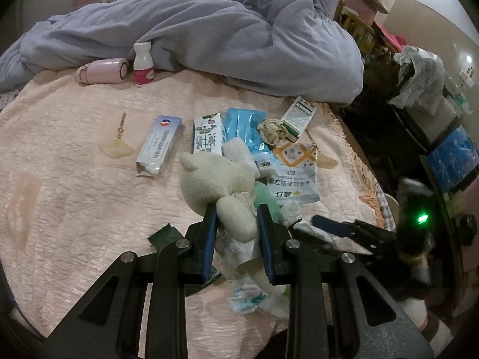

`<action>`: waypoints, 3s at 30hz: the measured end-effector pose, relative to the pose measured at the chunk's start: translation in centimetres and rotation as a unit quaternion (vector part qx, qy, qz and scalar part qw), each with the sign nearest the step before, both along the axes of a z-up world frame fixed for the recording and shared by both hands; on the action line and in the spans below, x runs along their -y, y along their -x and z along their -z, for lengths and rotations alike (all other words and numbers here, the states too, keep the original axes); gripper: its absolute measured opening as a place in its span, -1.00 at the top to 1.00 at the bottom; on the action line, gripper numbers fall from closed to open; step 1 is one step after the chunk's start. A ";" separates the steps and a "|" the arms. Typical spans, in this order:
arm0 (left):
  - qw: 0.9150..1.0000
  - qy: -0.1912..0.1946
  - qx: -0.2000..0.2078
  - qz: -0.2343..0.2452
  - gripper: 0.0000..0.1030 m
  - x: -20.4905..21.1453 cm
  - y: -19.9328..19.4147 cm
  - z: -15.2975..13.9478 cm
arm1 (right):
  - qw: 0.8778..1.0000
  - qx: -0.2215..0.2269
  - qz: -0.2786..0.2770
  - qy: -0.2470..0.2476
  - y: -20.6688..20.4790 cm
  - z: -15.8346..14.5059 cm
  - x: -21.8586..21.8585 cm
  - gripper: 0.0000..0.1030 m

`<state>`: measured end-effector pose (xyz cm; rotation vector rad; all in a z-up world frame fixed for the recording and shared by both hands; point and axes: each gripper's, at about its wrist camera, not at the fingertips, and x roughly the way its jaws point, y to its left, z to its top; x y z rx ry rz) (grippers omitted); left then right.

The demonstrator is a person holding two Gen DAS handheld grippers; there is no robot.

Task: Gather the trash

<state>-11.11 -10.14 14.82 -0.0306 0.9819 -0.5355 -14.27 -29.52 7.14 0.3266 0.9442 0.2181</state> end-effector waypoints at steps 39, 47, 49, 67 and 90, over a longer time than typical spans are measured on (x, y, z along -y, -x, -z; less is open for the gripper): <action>0.943 0.043 -0.106 0.312 0.29 39.1 12.2 2.4 | 0.935 -0.037 0.353 0.027 24.5 0.8 31.8 0.11; 0.969 -0.010 -0.016 0.246 0.29 32.7 11.2 0.1 | 0.941 -0.034 0.335 0.028 23.3 0.4 30.2 0.11; 0.974 -0.021 0.007 0.225 0.29 30.4 10.8 -0.2 | 0.945 -0.029 0.325 0.029 23.1 0.0 29.1 0.11; 0.995 -0.083 0.058 0.022 0.29 7.5 5.3 -0.5 | 0.994 0.011 0.112 0.012 13.6 -4.5 11.4 -0.05; 0.998 -0.057 -0.012 -0.036 0.29 -2.3 3.7 2.7 | 0.993 -0.031 -0.109 -0.014 5.0 -1.9 -2.5 -0.21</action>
